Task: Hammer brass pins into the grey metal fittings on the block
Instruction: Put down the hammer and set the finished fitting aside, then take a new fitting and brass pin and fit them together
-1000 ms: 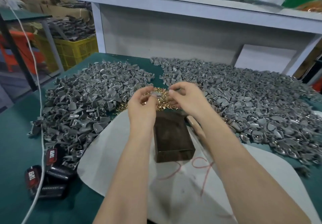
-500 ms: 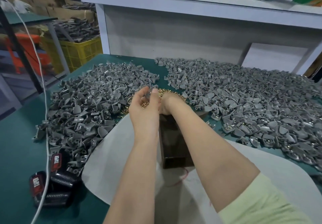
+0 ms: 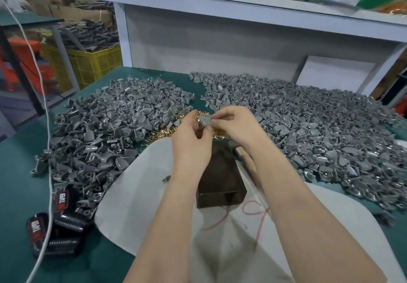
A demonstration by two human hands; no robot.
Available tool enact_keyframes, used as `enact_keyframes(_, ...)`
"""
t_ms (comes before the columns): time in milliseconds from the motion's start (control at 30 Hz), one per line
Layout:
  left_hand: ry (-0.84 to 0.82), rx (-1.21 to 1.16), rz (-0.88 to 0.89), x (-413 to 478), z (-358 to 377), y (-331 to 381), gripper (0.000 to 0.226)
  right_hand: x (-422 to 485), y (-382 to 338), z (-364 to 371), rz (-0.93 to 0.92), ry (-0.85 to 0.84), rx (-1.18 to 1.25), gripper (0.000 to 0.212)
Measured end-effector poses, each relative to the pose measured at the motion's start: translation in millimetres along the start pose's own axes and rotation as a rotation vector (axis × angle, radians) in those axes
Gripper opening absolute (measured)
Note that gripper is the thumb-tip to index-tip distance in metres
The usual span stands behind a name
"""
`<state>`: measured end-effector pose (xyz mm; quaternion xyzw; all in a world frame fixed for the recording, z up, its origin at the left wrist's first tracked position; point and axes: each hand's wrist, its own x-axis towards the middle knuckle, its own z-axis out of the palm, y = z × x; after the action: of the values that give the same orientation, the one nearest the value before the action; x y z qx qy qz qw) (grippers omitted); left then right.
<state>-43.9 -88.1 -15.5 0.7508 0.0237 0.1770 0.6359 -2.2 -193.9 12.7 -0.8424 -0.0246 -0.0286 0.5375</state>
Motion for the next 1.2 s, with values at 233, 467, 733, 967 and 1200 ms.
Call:
enact_keyframes(233,-0.092,0.122,0.064,-4.5,2.9,0.5,0.018,-35.2,3.2,-29.3,-0.015,-0.021,0.124,0.015)
enact_keyframes(467,-0.209,0.561,0.045,-8.0,0.9,-0.1,0.01,-41.9,15.6,-26.7,-0.016,0.072,0.044,0.013)
enact_keyframes(733,-0.212,0.699,0.039,-7.0,2.3,-0.9,0.003,-37.9,26.6,-14.7,-0.28,0.028,-0.648,0.007)
enact_keyframes(967,-0.211,0.735,0.064,-5.0,3.0,-4.3,0.009,-36.4,8.1,-6.5,-0.372,-0.073,-0.995,0.014)
enact_keyframes(1200,-0.209,0.759,0.057,-3.4,3.3,-3.9,0.012,-36.6,0.8,-3.1,-0.426,-0.113,-1.142,0.025)
